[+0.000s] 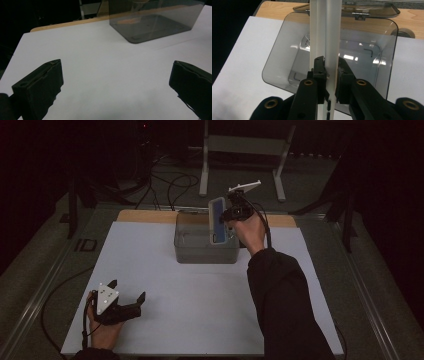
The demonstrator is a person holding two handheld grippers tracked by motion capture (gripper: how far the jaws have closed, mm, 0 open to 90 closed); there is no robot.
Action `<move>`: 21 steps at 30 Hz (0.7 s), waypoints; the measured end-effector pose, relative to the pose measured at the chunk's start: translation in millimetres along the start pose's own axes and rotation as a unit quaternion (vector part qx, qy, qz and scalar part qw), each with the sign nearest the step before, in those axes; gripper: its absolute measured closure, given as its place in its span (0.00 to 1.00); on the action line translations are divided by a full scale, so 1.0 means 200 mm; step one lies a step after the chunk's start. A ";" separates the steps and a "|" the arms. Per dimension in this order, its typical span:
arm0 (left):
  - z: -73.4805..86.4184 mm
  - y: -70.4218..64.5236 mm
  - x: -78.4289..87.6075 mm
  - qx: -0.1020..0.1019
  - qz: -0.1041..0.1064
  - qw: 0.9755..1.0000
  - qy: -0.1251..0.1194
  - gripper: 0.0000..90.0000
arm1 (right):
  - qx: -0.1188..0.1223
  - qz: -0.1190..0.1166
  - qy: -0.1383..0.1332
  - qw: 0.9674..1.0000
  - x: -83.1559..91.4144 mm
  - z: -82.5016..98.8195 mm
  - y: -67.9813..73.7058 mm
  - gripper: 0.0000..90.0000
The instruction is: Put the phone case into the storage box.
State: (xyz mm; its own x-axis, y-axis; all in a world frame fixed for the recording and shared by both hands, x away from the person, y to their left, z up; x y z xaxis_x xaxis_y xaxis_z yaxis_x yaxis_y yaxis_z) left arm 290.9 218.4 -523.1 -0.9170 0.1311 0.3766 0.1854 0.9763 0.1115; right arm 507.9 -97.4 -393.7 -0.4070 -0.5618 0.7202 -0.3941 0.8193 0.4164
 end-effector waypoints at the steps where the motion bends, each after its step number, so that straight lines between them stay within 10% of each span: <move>1: 0.00 0.00 0.00 0.000 0.000 1.000 0.000 0.00 | -0.002 0.002 0.001 1.000 0.00 0.00 0.00 0.90; 21: 0.00 0.00 0.00 0.001 0.001 1.000 0.000 0.00 | -0.016 0.027 0.006 1.000 -0.02 -0.01 -0.08 0.90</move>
State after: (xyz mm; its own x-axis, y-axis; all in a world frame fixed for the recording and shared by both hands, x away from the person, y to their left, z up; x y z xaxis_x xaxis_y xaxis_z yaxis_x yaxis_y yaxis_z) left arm 290.5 218.5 -522.7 -0.9170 0.1324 0.3762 0.1861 0.9764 0.1100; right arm 517.7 -108.6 -402.4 -0.4166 -0.5160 0.7484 -0.3461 0.8513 0.3943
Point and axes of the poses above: each handheld gripper's, and its own axes: x roughly backward along the jaws, z roughly out of its underside, y roughly to its left, the point moved 6 cm from there along -x, roughly forward along the jaws, and after that the axes turned 11 degrees about -z, right-handed, at the moved point
